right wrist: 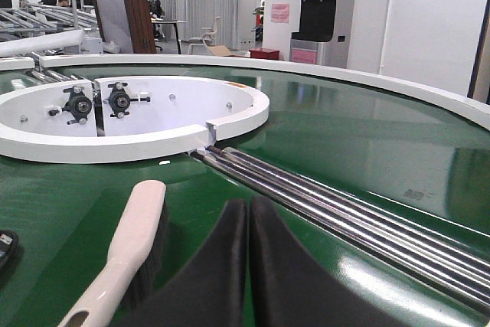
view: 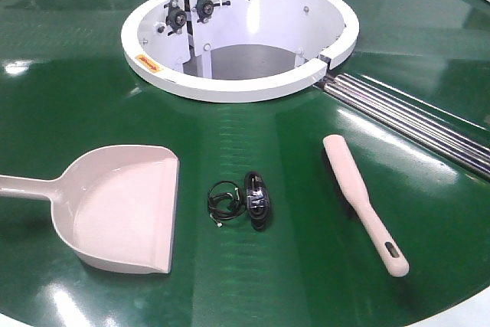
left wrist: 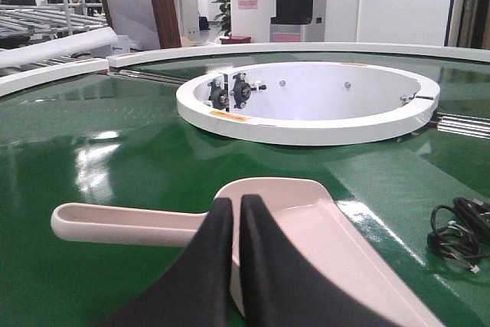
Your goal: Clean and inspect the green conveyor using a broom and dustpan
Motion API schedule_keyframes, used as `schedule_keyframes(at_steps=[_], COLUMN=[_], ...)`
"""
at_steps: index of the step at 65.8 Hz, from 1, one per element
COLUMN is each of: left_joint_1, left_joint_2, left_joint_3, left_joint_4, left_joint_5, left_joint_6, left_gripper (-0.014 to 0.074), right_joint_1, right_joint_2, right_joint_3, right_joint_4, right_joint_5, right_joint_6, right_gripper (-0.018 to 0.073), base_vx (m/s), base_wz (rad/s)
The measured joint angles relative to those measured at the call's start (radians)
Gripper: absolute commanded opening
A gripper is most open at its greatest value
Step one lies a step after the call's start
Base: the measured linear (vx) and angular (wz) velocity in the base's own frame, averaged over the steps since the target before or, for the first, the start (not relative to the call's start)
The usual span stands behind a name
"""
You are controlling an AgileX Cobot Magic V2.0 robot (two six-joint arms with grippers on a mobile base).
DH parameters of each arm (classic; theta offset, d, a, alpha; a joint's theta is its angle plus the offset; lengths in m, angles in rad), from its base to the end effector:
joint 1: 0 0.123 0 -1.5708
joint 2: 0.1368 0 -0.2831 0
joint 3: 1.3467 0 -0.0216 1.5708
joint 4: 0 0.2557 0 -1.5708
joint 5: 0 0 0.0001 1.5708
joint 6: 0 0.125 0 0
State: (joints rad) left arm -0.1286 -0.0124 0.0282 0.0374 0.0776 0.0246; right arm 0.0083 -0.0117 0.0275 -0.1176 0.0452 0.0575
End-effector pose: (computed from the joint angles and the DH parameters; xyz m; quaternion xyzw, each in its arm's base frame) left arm 0.0968 -0.0122 0.1971 0.0664 0.7061 -0.0225 0.7046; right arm 0.0976 0.0001 0.2014 -0.0219 0.6973 -0.0204 0.7162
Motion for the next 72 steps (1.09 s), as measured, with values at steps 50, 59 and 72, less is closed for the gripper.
schedule_keyframes(at_steps=[50, 59, 72], left_joint_1=[0.0, 0.0, 0.0], left_joint_2=[0.0, 0.0, 0.0], left_joint_3=[0.0, 0.0, 0.0], left_joint_4=[0.0, 0.0, 0.0], left_joint_5=[0.0, 0.0, 0.0], left_joint_6=[0.0, 0.0, 0.0], left_gripper=[-0.0006, -0.0006, -0.0006], right_joint_1=[0.0, 0.0, 0.0], right_joint_2=[0.0, 0.0, 0.0], right_joint_3=[0.0, 0.0, 0.0], right_joint_4=[0.0, 0.0, 0.0], right_joint_5=[0.0, 0.0, 0.0], right_joint_6=[0.0, 0.0, 0.0], right_gripper=[-0.0009, -0.0009, -0.0009], base_vx=[0.0, 0.0, 0.0], base_wz=[0.0, 0.0, 0.0])
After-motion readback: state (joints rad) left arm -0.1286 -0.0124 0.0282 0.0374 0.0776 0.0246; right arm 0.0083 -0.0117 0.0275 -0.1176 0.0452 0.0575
